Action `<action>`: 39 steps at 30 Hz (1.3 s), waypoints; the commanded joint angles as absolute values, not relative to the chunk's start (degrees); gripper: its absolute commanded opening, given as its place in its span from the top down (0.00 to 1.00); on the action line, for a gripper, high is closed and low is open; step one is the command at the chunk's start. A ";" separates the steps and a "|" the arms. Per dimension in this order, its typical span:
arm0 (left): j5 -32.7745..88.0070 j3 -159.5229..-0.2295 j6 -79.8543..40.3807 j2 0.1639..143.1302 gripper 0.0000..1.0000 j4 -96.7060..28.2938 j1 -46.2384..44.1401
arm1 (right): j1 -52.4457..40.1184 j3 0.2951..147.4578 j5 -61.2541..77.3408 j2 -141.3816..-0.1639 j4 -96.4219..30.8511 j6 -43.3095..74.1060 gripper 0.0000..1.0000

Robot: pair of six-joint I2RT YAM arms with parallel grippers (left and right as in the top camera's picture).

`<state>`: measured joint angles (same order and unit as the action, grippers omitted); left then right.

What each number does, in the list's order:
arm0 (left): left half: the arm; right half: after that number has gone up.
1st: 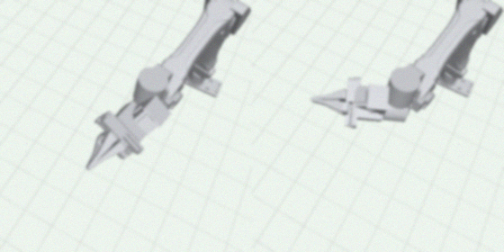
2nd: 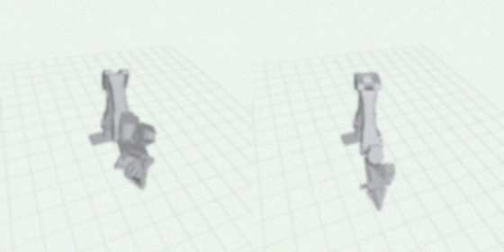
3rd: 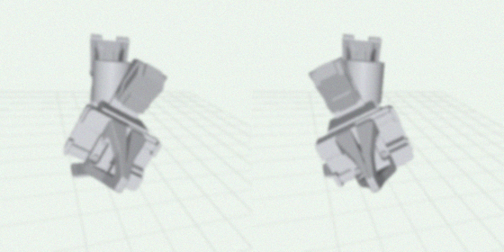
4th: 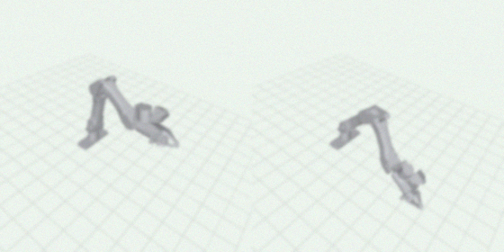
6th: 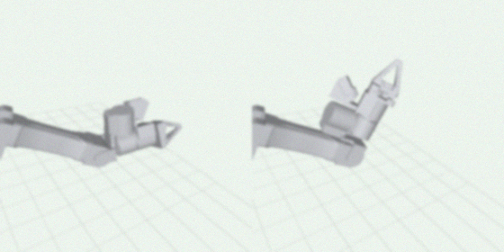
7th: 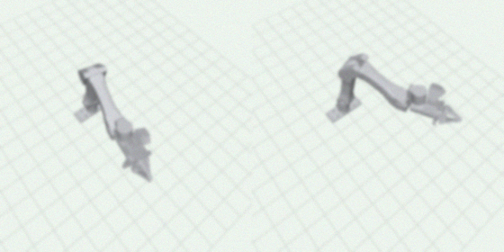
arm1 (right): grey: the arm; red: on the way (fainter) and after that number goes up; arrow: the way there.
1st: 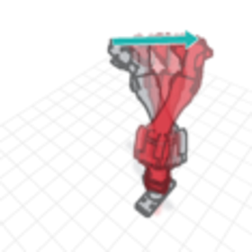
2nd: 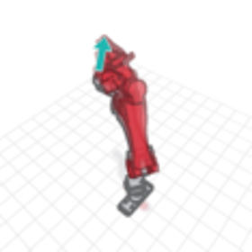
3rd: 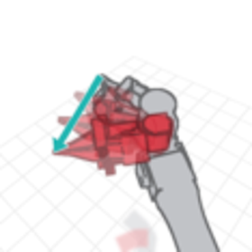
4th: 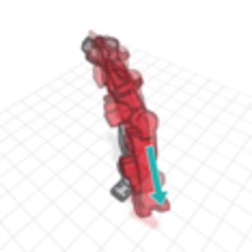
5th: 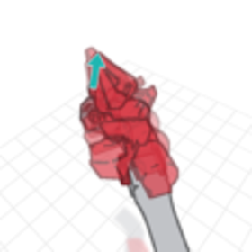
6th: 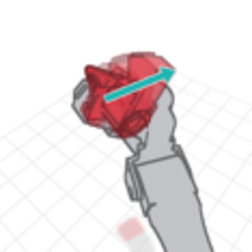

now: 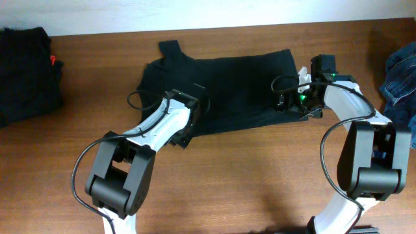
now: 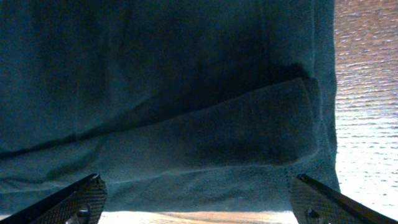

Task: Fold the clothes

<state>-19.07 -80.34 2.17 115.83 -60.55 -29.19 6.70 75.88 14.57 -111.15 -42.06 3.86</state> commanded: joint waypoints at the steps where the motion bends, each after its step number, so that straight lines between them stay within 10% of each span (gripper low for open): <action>1: -18.85 -80.31 2.20 114.48 1.00 -60.71 -29.08 | 6.44 76.95 15.20 -109.54 -42.24 3.64 0.01; 26: -22.50 -86.85 2.48 111.39 0.99 -55.61 -26.39 | 6.44 76.93 14.79 -109.54 -42.28 3.64 0.01; 39: -22.24 -86.83 3.14 112.29 0.62 -42.92 -24.21 | 6.44 76.93 14.76 -109.54 -42.26 3.64 0.01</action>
